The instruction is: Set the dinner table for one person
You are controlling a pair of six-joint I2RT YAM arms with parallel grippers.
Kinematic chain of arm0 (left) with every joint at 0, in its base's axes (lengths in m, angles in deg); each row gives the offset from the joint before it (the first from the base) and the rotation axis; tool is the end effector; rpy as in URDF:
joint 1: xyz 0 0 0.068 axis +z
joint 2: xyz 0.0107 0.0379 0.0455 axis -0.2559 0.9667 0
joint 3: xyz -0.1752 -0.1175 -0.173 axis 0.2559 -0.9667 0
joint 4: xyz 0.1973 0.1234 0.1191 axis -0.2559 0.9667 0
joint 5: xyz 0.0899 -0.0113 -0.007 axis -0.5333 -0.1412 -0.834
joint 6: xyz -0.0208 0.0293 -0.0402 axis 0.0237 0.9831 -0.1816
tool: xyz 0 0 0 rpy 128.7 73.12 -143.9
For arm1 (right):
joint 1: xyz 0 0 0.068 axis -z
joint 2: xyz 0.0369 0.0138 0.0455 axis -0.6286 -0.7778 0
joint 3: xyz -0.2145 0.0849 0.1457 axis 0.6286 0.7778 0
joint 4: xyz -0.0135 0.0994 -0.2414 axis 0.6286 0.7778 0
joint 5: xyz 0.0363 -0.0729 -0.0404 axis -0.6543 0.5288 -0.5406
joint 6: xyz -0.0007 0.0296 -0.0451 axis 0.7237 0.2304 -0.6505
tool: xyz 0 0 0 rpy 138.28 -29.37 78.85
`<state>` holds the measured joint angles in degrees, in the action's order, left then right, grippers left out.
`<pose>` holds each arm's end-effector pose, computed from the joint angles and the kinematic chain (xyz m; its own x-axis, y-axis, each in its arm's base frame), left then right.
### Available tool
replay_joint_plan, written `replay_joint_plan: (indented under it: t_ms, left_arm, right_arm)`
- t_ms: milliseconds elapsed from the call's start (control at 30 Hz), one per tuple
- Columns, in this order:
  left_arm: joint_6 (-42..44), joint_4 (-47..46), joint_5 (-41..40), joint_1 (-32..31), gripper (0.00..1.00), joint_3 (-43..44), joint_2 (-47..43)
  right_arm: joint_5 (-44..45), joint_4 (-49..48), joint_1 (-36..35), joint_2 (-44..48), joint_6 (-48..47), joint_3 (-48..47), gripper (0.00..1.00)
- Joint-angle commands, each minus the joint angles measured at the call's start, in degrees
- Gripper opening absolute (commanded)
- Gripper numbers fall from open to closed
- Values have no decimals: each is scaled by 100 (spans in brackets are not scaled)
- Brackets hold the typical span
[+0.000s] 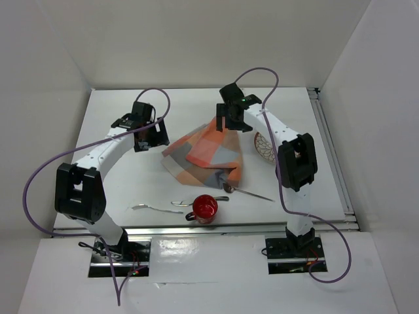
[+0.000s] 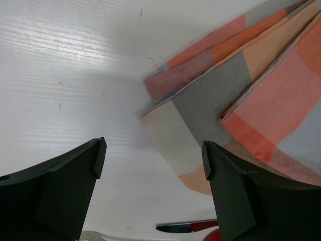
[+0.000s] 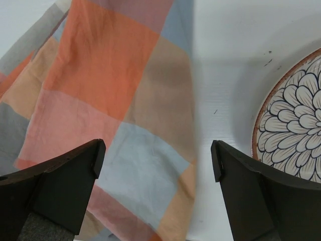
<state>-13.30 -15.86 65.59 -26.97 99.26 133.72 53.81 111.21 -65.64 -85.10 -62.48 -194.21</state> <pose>0.3436 -0.0706 0.2633 -0.7364 -0.3809 -0.5591 -0.2769 0.9237 -0.2647 0.4093 0.1959 0.2620 -0.8333 0.0066 -0.5528 0.0063 1.0000 0.0024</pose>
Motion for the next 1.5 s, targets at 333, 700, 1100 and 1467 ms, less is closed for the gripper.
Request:
replay_joint_plan:
  t_ms: [333, 700, 1100, 1467]
  left_arm:
    - [-310, -92, 317, -16, 93, -540, -75]
    - [-644, -338, 703, -16, 91, -629, 381]
    - [-1030, -452, 836, -69, 76, -233, 1322]
    - [-1198, -452, 1002, -16, 2, 4, 1515]
  right_arm:
    - [-461, -913, -423, 1065, -1079, 1261, 100]
    - [-593, -1415, -1372, 979, -2328, 1668, 93]
    - [-1191, -2108, -1698, 205, -2523, 1491, 82]
    - [-990, -2531, -1803, -375, -2171, 1658, 56]
